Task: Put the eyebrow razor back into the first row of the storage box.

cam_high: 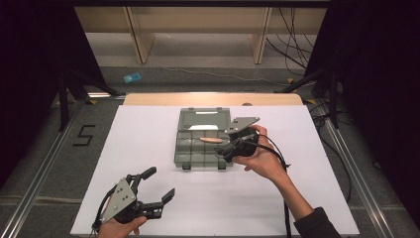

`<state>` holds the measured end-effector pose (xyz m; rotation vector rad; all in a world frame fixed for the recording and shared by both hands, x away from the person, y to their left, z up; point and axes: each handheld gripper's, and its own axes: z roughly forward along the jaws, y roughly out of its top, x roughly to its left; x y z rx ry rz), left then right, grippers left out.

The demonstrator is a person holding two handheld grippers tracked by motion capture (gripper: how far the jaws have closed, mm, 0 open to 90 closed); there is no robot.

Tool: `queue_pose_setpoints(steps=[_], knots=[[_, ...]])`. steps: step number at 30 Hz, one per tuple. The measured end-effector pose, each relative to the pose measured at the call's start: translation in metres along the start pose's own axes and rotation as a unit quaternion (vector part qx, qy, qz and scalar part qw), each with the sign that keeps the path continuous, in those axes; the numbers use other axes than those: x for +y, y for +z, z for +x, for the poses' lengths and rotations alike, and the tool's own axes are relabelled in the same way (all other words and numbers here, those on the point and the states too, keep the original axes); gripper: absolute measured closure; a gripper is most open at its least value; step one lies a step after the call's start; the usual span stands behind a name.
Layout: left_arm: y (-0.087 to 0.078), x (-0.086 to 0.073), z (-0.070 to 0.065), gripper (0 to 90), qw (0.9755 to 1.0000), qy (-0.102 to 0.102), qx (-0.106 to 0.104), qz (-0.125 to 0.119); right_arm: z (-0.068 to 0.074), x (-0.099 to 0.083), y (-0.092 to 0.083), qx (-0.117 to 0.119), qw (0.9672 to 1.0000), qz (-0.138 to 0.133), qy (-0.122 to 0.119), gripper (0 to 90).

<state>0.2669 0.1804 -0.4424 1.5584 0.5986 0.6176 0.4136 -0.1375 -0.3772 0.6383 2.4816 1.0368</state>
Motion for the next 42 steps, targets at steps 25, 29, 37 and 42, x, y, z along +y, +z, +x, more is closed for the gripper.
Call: queue_pose_setpoints(steps=[25,29,37,42], knots=[[-0.001,0.000,0.000,15.9,1.0000,-0.001,0.004,0.007,0.012,-0.031,-0.020,0.002,0.9983,-0.047,0.033,27.9],[-0.001,0.000,0.000,15.9,1.0000,-0.001,0.004,0.006,0.015,-0.037,-0.023,0.007,0.9977,-0.053,0.042,27.9],[-0.001,0.000,0.000,15.9,1.0000,-0.001,0.004,0.006,0.020,-0.045,-0.024,0.009,0.9972,-0.059,0.046,27.9],[-0.001,0.000,0.000,15.9,1.0000,-0.001,0.004,0.006,0.021,-0.049,-0.026,0.013,0.9965,-0.064,0.053,27.8]])
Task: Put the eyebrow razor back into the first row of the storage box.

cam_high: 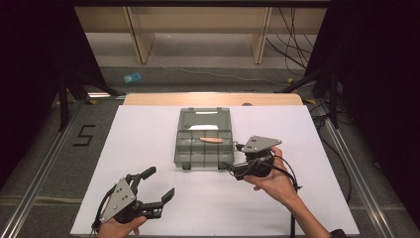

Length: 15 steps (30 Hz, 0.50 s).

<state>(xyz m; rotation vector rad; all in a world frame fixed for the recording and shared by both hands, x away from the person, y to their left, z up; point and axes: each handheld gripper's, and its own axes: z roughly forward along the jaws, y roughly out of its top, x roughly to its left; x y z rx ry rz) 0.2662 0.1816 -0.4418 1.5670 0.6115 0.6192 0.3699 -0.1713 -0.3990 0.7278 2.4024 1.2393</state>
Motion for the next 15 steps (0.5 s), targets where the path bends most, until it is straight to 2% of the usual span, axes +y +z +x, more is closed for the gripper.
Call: queue_pose_setpoints(steps=[9,15], knots=[[0.000,0.000,0.000,15.9,1.0000,0.001,0.000,0.001,-0.001,-0.007,-0.007,-0.003,0.9998,-0.014,0.010,25.7],[0.000,0.000,0.000,15.9,1.0000,0.001,-0.001,0.001,-0.002,-0.013,-0.011,-0.002,0.9993,-0.023,0.028,24.8]])
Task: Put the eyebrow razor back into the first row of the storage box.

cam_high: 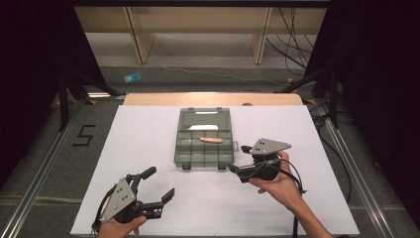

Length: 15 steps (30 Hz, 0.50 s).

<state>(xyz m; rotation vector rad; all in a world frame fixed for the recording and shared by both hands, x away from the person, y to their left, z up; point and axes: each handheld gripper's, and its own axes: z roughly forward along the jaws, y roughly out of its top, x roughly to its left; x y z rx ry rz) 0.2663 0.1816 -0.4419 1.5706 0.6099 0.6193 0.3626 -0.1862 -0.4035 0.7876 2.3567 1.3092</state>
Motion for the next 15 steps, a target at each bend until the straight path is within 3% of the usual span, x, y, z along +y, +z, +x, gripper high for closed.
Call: queue_pose_setpoints(steps=[7,9,13,15], knots=[[0.000,0.000,0.000,15.9,1.0000,0.000,0.000,0.000,-0.002,-0.005,-0.007,-0.002,0.9998,-0.014,0.012,24.5],[0.000,0.000,0.000,15.9,1.0000,0.000,0.001,0.001,-0.001,-0.006,-0.008,0.008,0.9996,-0.015,0.021,24.5],[0.000,0.000,0.000,15.9,1.0000,0.000,0.001,0.001,0.000,-0.008,-0.010,0.005,0.9996,-0.022,0.019,24.1],[0.000,0.000,0.000,15.9,1.0000,0.000,0.001,0.001,0.001,-0.009,-0.012,0.004,0.9996,-0.015,0.024,24.1]])
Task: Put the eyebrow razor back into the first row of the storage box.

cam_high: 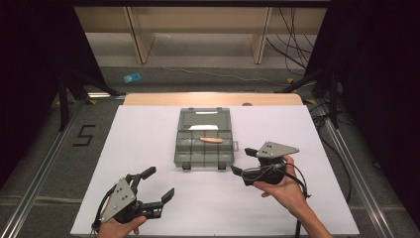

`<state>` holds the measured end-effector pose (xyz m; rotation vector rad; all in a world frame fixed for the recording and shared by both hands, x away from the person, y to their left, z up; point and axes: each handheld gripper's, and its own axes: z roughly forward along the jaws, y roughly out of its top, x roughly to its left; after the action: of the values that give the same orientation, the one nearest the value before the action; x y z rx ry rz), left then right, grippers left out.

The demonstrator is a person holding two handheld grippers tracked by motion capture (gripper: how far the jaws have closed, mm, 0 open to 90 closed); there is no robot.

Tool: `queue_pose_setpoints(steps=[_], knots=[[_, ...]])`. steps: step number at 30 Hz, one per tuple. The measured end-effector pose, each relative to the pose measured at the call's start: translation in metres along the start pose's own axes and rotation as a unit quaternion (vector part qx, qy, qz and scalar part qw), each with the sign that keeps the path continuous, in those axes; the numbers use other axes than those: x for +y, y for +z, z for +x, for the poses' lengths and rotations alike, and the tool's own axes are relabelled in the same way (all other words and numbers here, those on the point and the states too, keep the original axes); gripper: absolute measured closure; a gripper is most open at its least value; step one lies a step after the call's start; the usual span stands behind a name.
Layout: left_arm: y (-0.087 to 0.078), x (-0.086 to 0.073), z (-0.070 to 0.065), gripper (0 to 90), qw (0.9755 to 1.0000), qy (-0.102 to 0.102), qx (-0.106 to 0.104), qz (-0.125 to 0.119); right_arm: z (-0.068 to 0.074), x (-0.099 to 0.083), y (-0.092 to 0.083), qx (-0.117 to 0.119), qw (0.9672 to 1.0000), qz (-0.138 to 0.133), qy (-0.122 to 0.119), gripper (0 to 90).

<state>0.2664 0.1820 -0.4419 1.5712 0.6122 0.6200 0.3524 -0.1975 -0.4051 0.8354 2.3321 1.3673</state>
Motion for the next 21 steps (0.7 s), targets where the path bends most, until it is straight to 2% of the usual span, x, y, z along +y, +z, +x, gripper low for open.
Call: queue_pose_setpoints(steps=[1,5,13,15,18,21], knots=[[0.000,0.000,0.000,15.9,1.0000,0.000,0.000,0.001,0.000,-0.001,0.000,0.000,1.0000,-0.009,-0.003,24.1],[0.000,0.000,0.000,15.9,1.0000,0.001,0.000,0.001,0.000,-0.003,-0.003,-0.003,0.9999,-0.013,-0.001,24.0],[0.000,0.000,0.000,15.9,1.0000,0.000,0.000,0.001,0.000,-0.011,-0.006,-0.004,0.9998,-0.015,0.010,23.6],[0.000,0.000,0.000,15.9,1.0000,0.000,0.000,0.001,-0.001,-0.012,-0.007,-0.007,0.9998,-0.018,0.004,23.5],[0.000,0.000,0.000,15.9,1.0000,0.001,0.001,0.002,0.000,-0.013,-0.008,-0.001,0.9995,-0.026,0.014,23.5],[0.000,0.000,0.000,15.9,1.0000,0.001,0.000,0.002,-0.001,-0.014,-0.011,-0.007,0.9997,-0.020,0.012,23.2]])
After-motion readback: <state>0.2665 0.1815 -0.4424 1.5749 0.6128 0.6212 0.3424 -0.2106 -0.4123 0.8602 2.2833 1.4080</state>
